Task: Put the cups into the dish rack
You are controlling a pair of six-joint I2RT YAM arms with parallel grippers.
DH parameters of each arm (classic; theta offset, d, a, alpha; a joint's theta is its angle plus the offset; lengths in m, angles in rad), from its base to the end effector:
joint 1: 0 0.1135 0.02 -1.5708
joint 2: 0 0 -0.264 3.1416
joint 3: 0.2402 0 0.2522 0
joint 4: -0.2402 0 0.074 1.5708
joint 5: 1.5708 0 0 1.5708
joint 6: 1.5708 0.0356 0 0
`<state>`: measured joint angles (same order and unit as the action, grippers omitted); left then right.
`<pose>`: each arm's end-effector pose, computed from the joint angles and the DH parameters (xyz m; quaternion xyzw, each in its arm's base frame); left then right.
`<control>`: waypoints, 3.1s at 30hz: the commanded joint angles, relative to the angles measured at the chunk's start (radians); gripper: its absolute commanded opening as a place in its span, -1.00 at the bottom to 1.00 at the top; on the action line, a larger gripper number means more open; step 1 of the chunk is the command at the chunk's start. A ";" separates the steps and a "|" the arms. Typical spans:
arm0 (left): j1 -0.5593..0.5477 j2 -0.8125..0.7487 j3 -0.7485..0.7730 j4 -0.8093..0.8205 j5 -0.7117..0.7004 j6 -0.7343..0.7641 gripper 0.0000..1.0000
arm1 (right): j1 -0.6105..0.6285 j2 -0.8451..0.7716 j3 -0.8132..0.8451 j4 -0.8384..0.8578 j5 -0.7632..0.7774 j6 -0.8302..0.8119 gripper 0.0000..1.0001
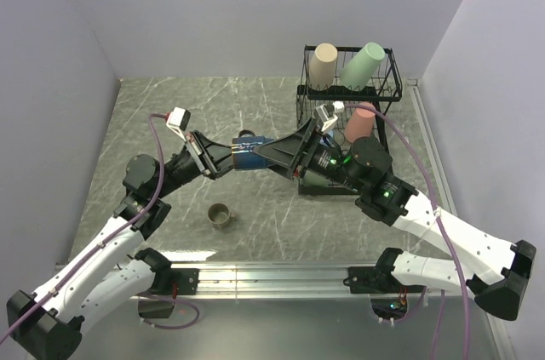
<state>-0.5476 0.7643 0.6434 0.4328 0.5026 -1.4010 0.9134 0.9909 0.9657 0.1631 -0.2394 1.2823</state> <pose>0.1447 -0.1083 0.3585 -0.0530 0.6023 -0.7300 0.3187 0.1334 0.1867 0.4031 0.0311 0.6575 0.7023 0.2713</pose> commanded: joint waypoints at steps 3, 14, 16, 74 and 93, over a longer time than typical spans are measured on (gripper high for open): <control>-0.020 0.018 0.013 0.055 0.034 0.011 -0.99 | -0.004 0.003 -0.001 0.141 -0.014 0.028 0.65; -0.028 0.017 -0.001 0.040 0.027 0.027 -0.99 | -0.005 0.006 0.001 0.141 0.021 0.028 0.45; -0.029 0.017 0.002 0.023 0.016 0.034 -0.99 | -0.005 -0.001 -0.008 0.144 0.028 0.032 0.23; 0.025 0.110 0.133 -1.158 -0.460 0.513 0.46 | -0.752 0.486 0.311 -0.930 0.560 -0.535 -1.00; 0.023 0.104 0.168 -1.224 -0.486 0.537 0.44 | -0.818 0.732 0.258 -0.826 0.586 -0.471 -1.00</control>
<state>-0.5266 0.8909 0.7635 -0.7689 0.0364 -0.8913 0.0956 1.7081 1.2293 -0.7166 0.3153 0.8024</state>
